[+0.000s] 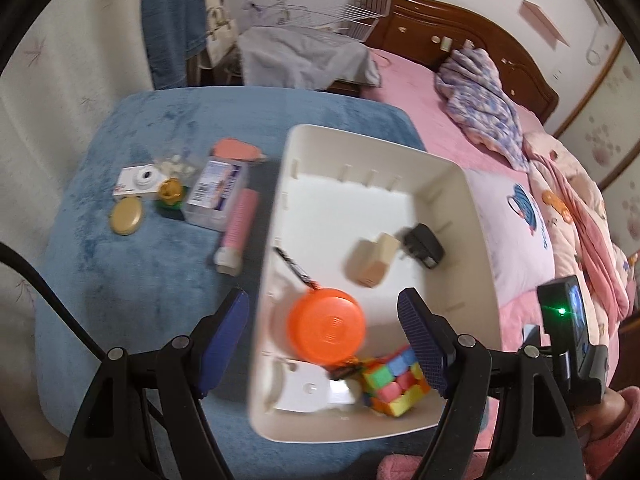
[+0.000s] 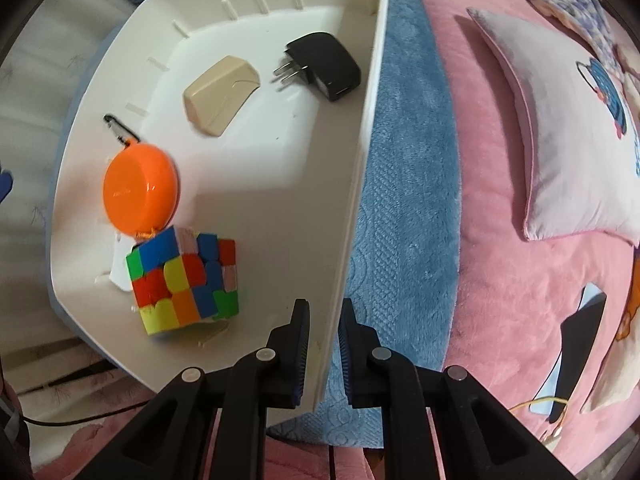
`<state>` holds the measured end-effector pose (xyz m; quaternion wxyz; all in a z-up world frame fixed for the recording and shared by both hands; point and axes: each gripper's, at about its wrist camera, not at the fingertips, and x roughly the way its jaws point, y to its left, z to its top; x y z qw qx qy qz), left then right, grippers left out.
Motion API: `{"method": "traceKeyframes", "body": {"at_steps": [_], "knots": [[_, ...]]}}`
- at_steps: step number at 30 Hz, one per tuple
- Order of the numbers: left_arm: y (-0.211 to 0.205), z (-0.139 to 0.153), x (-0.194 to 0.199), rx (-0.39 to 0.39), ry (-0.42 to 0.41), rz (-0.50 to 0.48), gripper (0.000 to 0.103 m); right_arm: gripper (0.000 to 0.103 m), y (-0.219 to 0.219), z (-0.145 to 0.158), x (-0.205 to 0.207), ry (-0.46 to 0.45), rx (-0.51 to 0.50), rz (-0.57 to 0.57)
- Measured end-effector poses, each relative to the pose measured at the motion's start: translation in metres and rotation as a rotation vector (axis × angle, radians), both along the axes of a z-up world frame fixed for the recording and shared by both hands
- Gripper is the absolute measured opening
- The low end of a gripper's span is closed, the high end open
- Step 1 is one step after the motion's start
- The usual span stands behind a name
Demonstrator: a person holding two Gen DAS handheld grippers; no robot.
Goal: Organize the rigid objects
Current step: 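Move the left tool to the gold round compact and grasp it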
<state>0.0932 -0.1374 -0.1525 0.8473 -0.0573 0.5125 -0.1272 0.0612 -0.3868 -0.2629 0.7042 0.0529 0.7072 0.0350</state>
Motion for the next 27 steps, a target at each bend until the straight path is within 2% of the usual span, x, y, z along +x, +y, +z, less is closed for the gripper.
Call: {"method": "traceKeyframes", "body": {"at_steps": [10, 16, 21, 27], "knots": [[0.056, -0.005, 0.025, 0.010, 0.032, 0.046, 0.080, 0.014, -0.002, 0.004, 0.012, -0.003, -0.041, -0.153], [0.093, -0.014, 0.047, 0.012, 0.091, 0.064, 0.080, 0.014, -0.007, 0.005, 0.014, 0.005, -0.051, -0.270], [0.117, -0.023, 0.067, 0.047, 0.126, 0.067, 0.080, 0.014, -0.010, 0.007, 0.016, -0.002, -0.067, -0.363], [0.143, -0.046, 0.090, 0.073, 0.205, 0.059, 0.080, 0.014, -0.014, 0.007, 0.018, -0.007, -0.101, -0.462]]}}
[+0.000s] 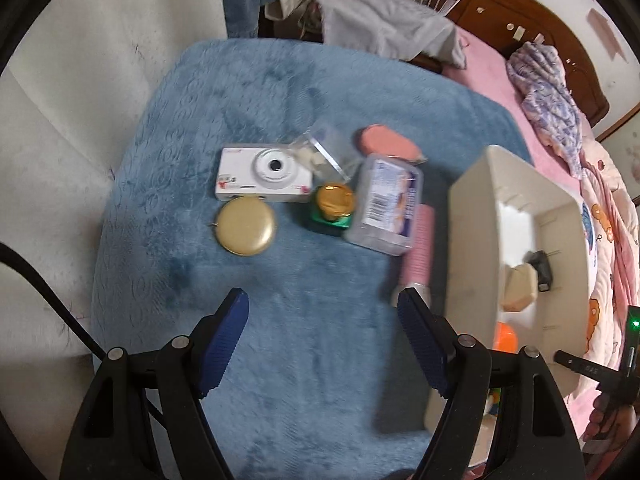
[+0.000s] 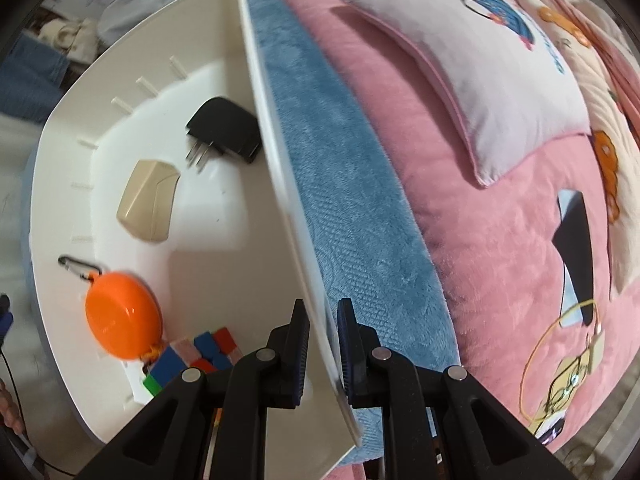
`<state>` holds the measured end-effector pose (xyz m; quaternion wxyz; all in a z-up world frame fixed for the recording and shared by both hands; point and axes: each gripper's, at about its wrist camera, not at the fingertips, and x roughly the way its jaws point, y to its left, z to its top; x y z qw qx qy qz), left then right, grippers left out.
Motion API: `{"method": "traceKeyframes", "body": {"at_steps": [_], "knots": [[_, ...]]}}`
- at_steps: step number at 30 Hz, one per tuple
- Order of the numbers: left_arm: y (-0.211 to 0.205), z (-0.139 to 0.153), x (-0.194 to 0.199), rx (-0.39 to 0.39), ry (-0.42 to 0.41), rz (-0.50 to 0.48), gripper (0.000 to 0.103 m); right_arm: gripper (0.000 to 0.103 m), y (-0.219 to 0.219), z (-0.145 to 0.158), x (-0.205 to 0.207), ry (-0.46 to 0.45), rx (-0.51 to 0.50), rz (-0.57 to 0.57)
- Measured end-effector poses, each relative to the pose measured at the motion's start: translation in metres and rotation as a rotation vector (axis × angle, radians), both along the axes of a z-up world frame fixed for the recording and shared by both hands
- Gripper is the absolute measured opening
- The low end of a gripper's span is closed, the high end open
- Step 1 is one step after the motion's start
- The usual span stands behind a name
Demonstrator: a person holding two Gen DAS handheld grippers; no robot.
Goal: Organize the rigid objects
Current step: 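Move the left tool to the gold round compact and grasp it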
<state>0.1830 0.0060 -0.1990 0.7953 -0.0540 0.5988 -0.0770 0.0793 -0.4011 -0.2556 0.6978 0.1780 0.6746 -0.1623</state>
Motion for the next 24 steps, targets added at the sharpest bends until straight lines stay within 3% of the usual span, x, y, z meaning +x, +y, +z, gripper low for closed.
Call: {"method": "traceKeyframes", "body": {"at_steps": [14, 18, 24], "knots": [[0.036, -0.062, 0.055, 0.048, 0.133, 0.023, 0.082, 0.017, -0.001, 0.001, -0.002, 0.008, -0.061, -0.139], [0.041, -0.077, 0.063, 0.021, 0.186, 0.038, 0.082, 0.017, 0.000, 0.001, 0.000, 0.019, -0.076, -0.147], [0.042, -0.089, 0.071, 0.027, 0.187, 0.026, 0.082, 0.018, 0.002, 0.001, 0.000, 0.028, -0.085, -0.162]]}}
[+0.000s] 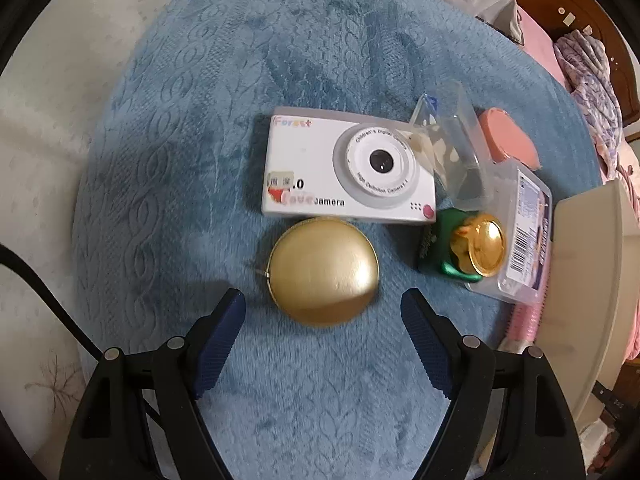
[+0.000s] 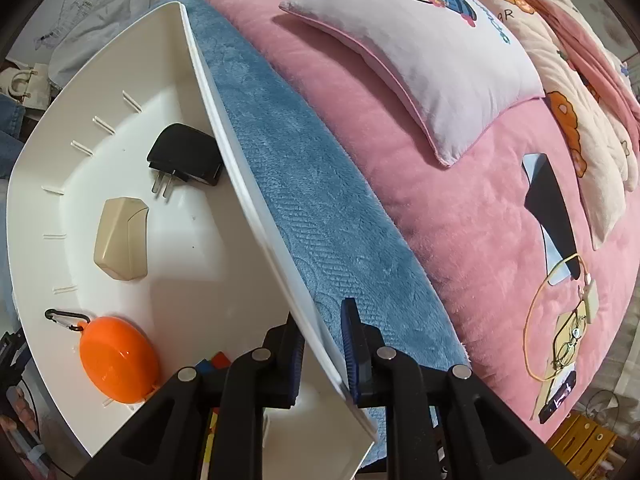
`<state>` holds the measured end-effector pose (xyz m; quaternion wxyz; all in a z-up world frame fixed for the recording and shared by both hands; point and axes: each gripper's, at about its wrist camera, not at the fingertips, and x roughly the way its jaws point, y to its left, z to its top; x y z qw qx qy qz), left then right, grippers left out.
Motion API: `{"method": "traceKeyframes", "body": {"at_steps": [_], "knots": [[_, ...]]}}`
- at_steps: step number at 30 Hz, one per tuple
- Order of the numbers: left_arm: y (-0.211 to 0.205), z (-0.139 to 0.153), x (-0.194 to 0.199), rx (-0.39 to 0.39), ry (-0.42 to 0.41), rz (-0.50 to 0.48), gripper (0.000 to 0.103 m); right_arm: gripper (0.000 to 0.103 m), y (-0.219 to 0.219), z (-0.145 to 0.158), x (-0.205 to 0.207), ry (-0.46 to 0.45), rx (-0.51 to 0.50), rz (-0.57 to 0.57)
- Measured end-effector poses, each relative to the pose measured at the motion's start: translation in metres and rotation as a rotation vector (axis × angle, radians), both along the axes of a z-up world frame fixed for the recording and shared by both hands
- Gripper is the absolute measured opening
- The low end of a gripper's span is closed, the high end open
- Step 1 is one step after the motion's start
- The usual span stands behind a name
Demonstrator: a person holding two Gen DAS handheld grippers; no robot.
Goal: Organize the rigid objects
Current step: 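Move the left tool to the gold round compact and grasp it, then carry the gold round compact into the tray and release it with the left tool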
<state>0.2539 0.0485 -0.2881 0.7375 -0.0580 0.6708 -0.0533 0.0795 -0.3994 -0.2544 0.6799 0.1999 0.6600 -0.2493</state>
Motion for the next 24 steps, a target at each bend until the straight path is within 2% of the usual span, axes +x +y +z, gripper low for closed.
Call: {"method": "traceKeyframes", "body": {"at_steps": [9, 17, 24], "knots": [[0.003, -0.006, 0.015, 0.013, -0.009, 0.002, 0.079, 0.019, 0.001, 0.001, 0.001, 0.013, -0.008, -0.020], [0.007, -0.003, 0.018, 0.039, -0.025, -0.009, 0.060, 0.020, 0.002, 0.001, 0.003, 0.015, -0.007, -0.025], [0.021, -0.001, 0.003, 0.015, -0.011, -0.011, 0.060, 0.020, 0.001, 0.001, 0.001, 0.008, 0.005, -0.018]]}}
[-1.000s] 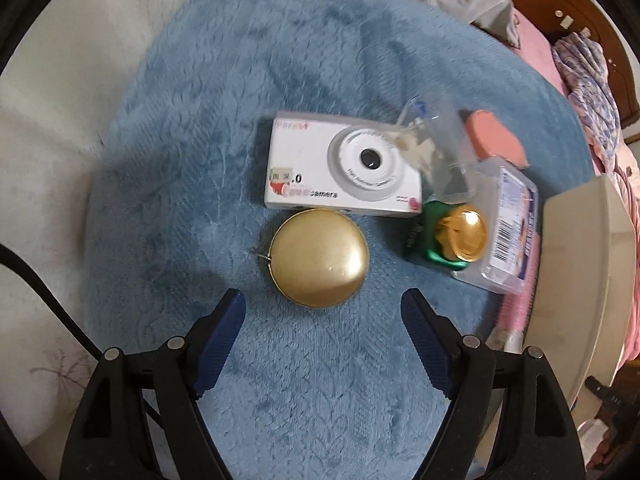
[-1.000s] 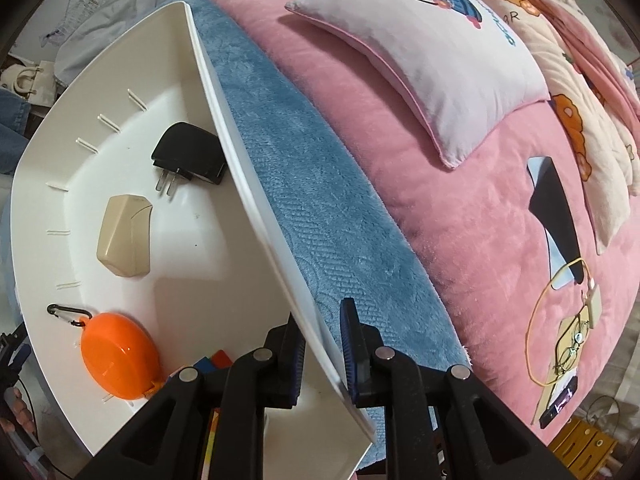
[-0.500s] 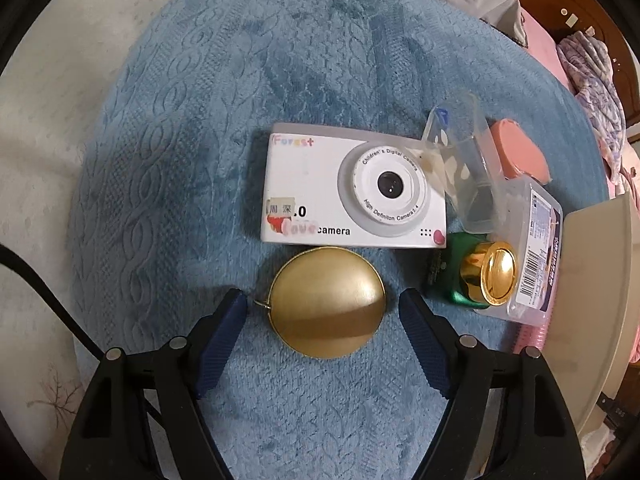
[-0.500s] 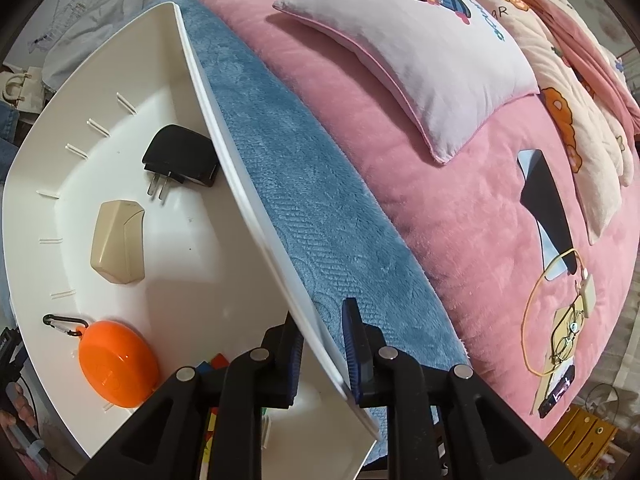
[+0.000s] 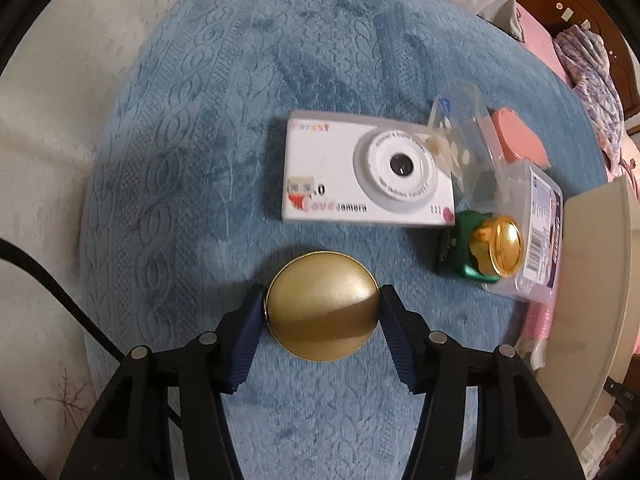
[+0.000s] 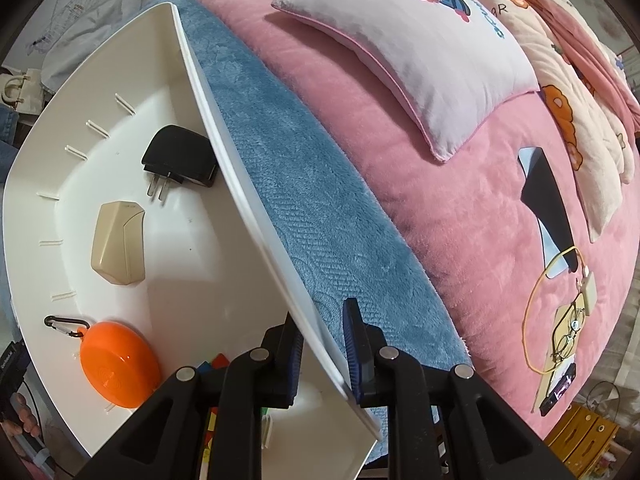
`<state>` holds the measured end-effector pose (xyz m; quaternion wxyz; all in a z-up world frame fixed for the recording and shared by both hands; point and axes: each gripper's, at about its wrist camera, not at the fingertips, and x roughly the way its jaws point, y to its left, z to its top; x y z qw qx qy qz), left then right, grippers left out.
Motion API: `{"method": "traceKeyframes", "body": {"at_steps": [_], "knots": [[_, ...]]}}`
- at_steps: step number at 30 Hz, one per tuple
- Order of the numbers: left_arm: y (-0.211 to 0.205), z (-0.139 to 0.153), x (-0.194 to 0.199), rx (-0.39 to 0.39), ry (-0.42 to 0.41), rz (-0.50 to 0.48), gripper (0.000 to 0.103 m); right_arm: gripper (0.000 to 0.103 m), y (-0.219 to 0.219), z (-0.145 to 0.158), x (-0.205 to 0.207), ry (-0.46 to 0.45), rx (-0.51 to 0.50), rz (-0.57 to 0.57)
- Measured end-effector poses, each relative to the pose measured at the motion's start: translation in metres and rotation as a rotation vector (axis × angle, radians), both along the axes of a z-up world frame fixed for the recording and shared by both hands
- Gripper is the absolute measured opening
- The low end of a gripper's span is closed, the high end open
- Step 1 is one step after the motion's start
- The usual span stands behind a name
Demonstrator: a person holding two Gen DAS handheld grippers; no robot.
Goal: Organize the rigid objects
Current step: 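Carry the gold round compact into the tray and release it with the left tool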
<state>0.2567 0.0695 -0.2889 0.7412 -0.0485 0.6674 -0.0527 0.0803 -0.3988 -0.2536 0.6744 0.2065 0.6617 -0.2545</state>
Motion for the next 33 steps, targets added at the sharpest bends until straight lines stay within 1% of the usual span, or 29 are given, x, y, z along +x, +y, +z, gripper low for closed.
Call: {"method": "traceKeyframes", "body": {"at_steps": [7, 13, 19, 25, 31, 33], "knots": [[-0.002, 0.001, -0.026, 0.002, 0.013, 0.012, 0.060, 0.020, 0.000, -0.002, 0.000, 0.003, 0.021, 0.038], [-0.010, 0.006, -0.058, 0.017, 0.010, 0.023, 0.060, 0.020, 0.002, -0.002, 0.004, 0.008, 0.041, 0.109], [-0.027, 0.034, -0.089, 0.015, -0.064, 0.036, 0.060, 0.020, 0.006, -0.003, 0.005, 0.011, 0.072, 0.205], [-0.056, 0.069, -0.113, 0.015, -0.152, 0.039, 0.060, 0.019, 0.009, -0.003, 0.006, 0.005, 0.106, 0.299], [-0.097, 0.099, -0.112, 0.010, -0.238, 0.015, 0.060, 0.019, 0.012, -0.001, 0.005, -0.007, 0.122, 0.382], [-0.111, 0.106, -0.111, 0.011, -0.280, 0.006, 0.060, 0.019, 0.012, -0.001, 0.005, -0.013, 0.128, 0.411]]}}
